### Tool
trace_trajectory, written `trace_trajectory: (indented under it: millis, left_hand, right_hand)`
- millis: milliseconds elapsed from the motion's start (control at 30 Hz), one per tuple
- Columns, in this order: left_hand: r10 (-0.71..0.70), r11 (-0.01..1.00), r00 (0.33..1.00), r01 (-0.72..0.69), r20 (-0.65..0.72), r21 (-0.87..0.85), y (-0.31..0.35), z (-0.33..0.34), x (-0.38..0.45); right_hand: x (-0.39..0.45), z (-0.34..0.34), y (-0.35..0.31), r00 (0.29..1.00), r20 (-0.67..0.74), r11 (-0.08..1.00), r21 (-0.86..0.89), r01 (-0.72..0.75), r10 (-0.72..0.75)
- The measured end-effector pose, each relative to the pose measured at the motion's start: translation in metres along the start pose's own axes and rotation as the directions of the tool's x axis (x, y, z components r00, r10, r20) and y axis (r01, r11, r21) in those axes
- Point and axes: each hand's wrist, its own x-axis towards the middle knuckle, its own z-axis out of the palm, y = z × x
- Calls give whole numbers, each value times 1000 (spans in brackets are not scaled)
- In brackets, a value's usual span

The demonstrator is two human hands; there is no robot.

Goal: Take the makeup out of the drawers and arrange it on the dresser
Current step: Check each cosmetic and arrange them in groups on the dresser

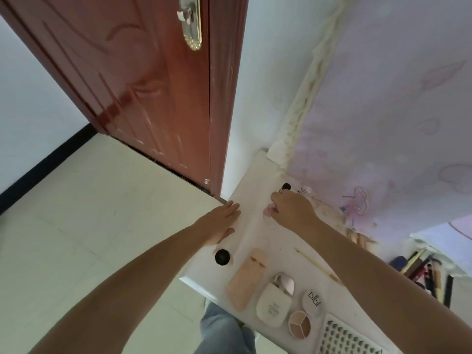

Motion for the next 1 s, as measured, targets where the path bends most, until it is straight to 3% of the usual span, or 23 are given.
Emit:
trace_trajectory:
  millis: [633, 800, 867, 933, 1000]
  left_hand:
    - [102, 995, 995, -102, -14, 24, -8, 5, 5]
    - [131, 988, 986, -121, -105, 95, -5, -21, -1]
    - [192, 977, 961, -168, -201, 130, 6, -37, -6]
    - [326, 942, 892, -277, -313, 192, 23, -55, -11]
    - [408, 911, 830, -344, -380, 228, 39, -67, -13]
  right_hand:
    - [-5, 1, -7, 990, 84, 992, 45, -118, 114]
    - [-20, 0, -3, 992, -23, 984, 127, -121, 125]
    - [-38, 4, 4, 985, -89, 980, 149, -135, 149]
    - [-61, 12, 19, 964, -135, 958, 207, -200, 230]
    - [-82, 24, 43, 933, -105, 917, 251, -310, 344]
